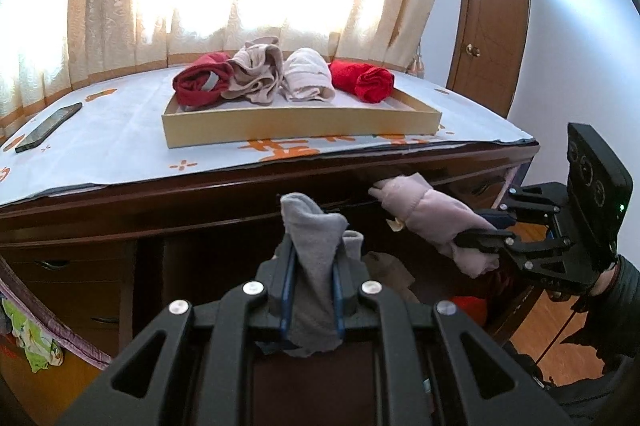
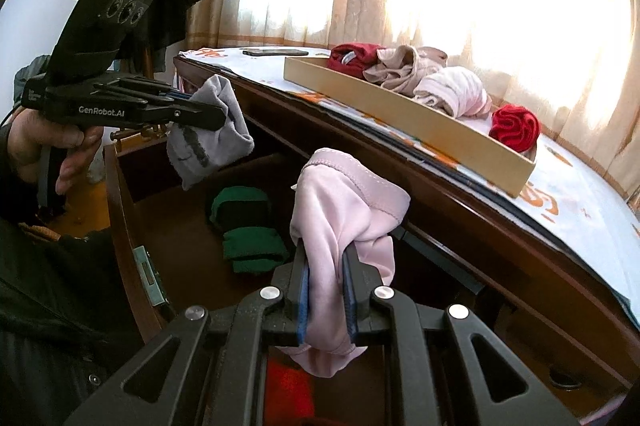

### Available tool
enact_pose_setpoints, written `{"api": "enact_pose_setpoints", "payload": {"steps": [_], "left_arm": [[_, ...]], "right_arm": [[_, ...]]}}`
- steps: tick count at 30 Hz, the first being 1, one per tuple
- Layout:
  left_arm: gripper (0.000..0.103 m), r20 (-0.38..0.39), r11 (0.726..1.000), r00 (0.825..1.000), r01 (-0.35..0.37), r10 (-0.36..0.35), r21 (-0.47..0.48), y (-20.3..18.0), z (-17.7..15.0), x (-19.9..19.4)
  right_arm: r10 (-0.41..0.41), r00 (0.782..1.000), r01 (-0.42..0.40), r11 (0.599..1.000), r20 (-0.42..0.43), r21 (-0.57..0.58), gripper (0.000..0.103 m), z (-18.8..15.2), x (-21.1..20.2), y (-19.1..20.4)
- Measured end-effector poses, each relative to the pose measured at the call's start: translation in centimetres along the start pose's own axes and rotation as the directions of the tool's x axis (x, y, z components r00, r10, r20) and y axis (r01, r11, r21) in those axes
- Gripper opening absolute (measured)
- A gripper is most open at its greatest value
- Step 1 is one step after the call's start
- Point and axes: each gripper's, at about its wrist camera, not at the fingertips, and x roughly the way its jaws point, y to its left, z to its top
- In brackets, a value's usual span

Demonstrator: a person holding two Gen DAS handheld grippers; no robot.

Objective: Take underwear out of drawer
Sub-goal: 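Carry the grey sock and pink garment over the beige tray with both grippers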

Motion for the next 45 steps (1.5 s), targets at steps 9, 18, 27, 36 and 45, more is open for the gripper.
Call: {"api": "enact_pose_setpoints", "payload": {"steps": [9, 18, 27, 36, 45], "left_arm": [[0.013, 0.02, 1.0, 1.0, -0.015, 0.015, -0.019, 0.2, 0.1, -0.7], [0.013, 0.028, 0.999, 0.999, -0.025, 0.026, -0.03, 0.5, 0.3, -0.8], [0.013, 0.054, 0.998, 0.998, -0.036, 0.038, -0.042, 0.6, 0.5, -1.4], [0.013, 0.088, 0.998, 0.995, -0.044, 0.048, -0.045, 0.8, 1.0, -1.9], [0.013, 0.136, 0.998, 0.989, -0.05, 0.055, -0.038, 0.7, 1.2, -2.8]], "right_arm": [[-0.024, 0.999, 0.025, 1.0, 0.039, -0.011, 0.016, 0.0, -0.7, 0.5], [-0.037, 0.994, 0.036, 0.999, 0.107, 0.01, 0.016, 0.8, -2.0, 0.8], [-0.051, 0.986, 0.048, 0.999, 0.157, 0.022, 0.016, 1.3, -2.9, 1.3], [-0.061, 0.977, 0.055, 0.998, 0.206, 0.034, 0.016, 1.7, -3.7, 1.8], [-0.074, 0.962, 0.064, 0.997, 0.263, 0.047, 0.016, 1.9, -4.7, 2.1]]}}
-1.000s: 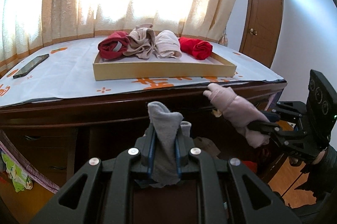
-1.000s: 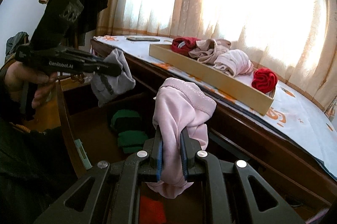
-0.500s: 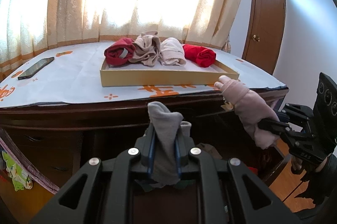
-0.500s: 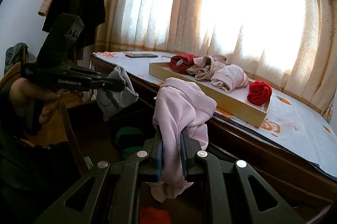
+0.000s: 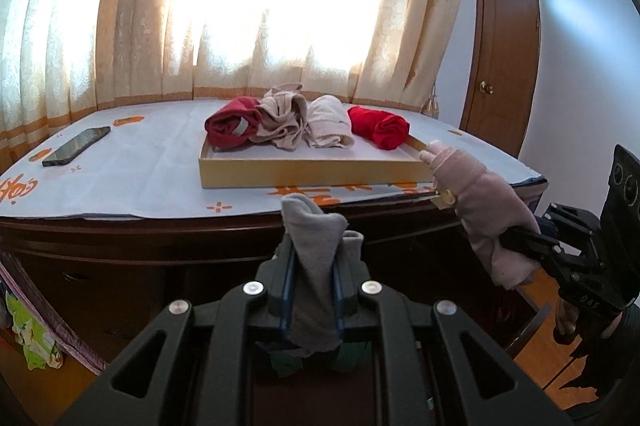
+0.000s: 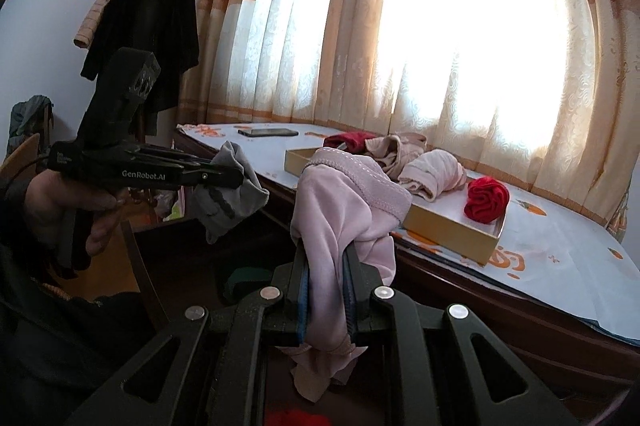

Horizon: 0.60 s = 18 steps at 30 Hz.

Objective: Take underwear out of drawer
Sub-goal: 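Carry the grey sock and pink garment over the beige tray with both grippers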

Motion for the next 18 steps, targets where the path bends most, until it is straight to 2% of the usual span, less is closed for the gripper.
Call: {"api": "enact_pose_setpoints", "payload": {"steps": [18], "left_arm": [[0.013, 0.073, 0.999, 0.997, -0.032, 0.029, 0.033, -0.38, 0.42, -0.91]], "right_arm": [[-0.029, 0.997, 0.027, 0.999, 0.069, 0.025, 0.016, 0.13, -0.98, 0.02]]}}
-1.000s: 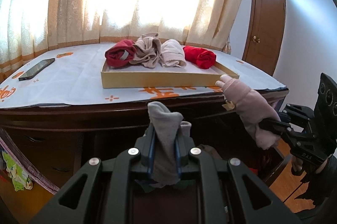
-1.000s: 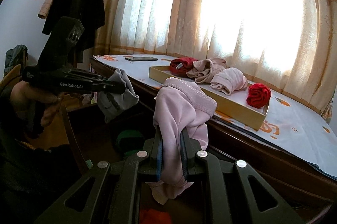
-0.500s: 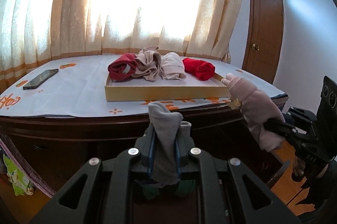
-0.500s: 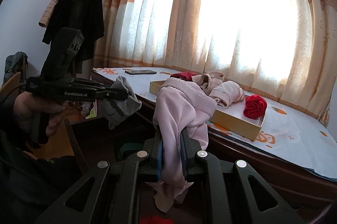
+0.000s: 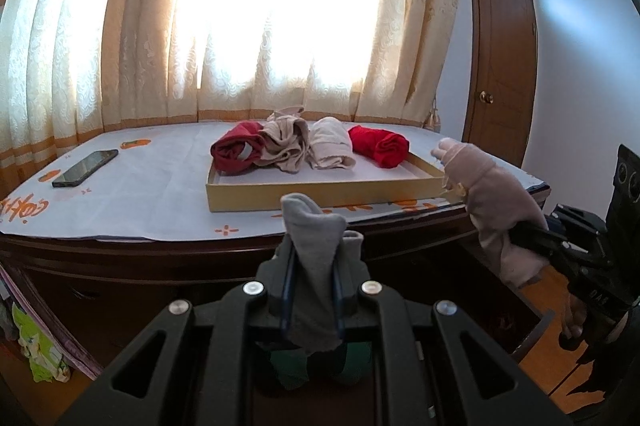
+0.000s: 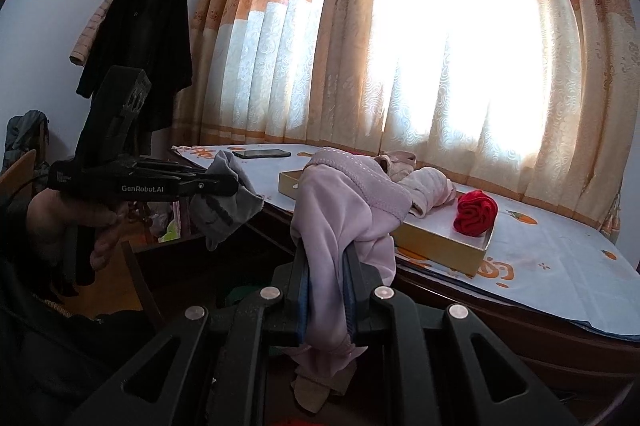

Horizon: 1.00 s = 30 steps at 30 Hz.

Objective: Take underwear out of drawer
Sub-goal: 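Carry the grey sock and pink garment over the beige tray with both grippers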

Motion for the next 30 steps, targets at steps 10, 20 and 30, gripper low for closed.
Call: {"api": "enact_pose_setpoints", "payload": {"steps": [10, 20, 30], "left_arm": [[0.013, 0.051, 0.999, 0.999, -0.012, 0.01, 0.032, -0.6, 0.3, -0.7], [0.013, 0.106, 0.998, 0.994, -0.002, -0.004, 0.056, -1.1, 1.9, -1.3], [0.013, 0.103, 0.997, 0.994, 0.034, -0.041, 0.069, -2.0, 3.4, -0.6]], "right_arm": [[-0.02, 0.999, 0.019, 1.0, 0.031, 0.015, 0.016, 0.2, -0.6, -0.1], [-0.038, 0.998, 0.037, 0.999, 0.045, 0.018, 0.016, 0.8, -0.5, -0.4], [-0.052, 0.998, 0.052, 0.999, 0.045, 0.007, 0.016, 1.6, -0.5, -0.8]]}}
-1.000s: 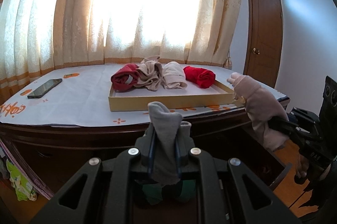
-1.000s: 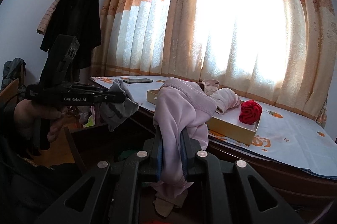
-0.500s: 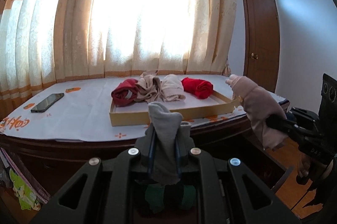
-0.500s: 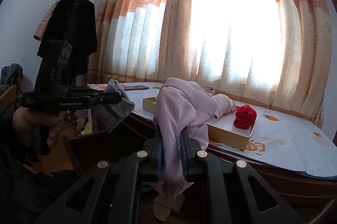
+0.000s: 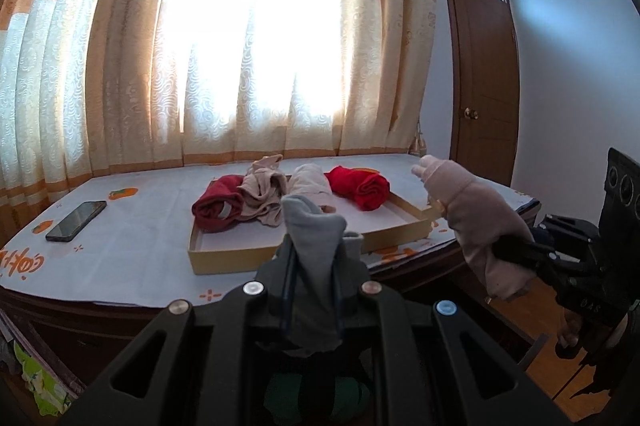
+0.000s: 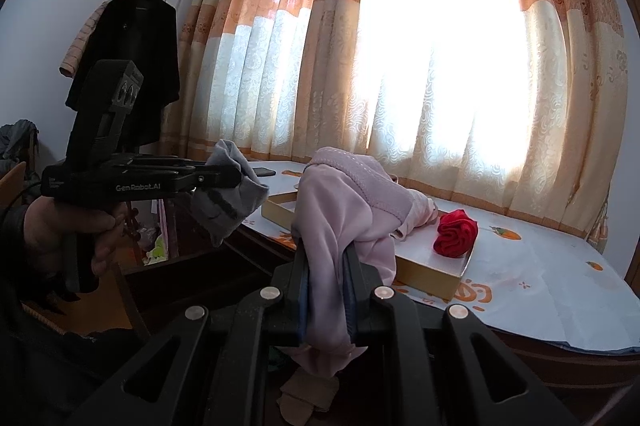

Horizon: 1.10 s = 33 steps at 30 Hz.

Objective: Take underwear out of drawer
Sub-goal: 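Carry the grey sock and pink garment over the beige tray with both grippers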

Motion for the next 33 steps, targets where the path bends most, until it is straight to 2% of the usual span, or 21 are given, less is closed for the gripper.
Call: {"api": "enact_pose_setpoints", "payload": {"steps": [23, 33], "left_arm": [[0.013, -0.001, 1.0, 1.0, 0.015, -0.015, 0.026, 0.4, 3.6, 2.3], [0.013, -0.007, 0.998, 1.0, 0.028, -0.028, 0.051, -0.1, 5.0, 3.7]], "right_arm": [[-0.05, 0.999, 0.05, 0.999, -0.001, 0.002, 0.016, 3.1, 0.7, -2.4], [-0.051, 0.998, 0.052, 0.998, -0.02, 0.043, 0.016, 4.0, 2.0, -4.2]]}}
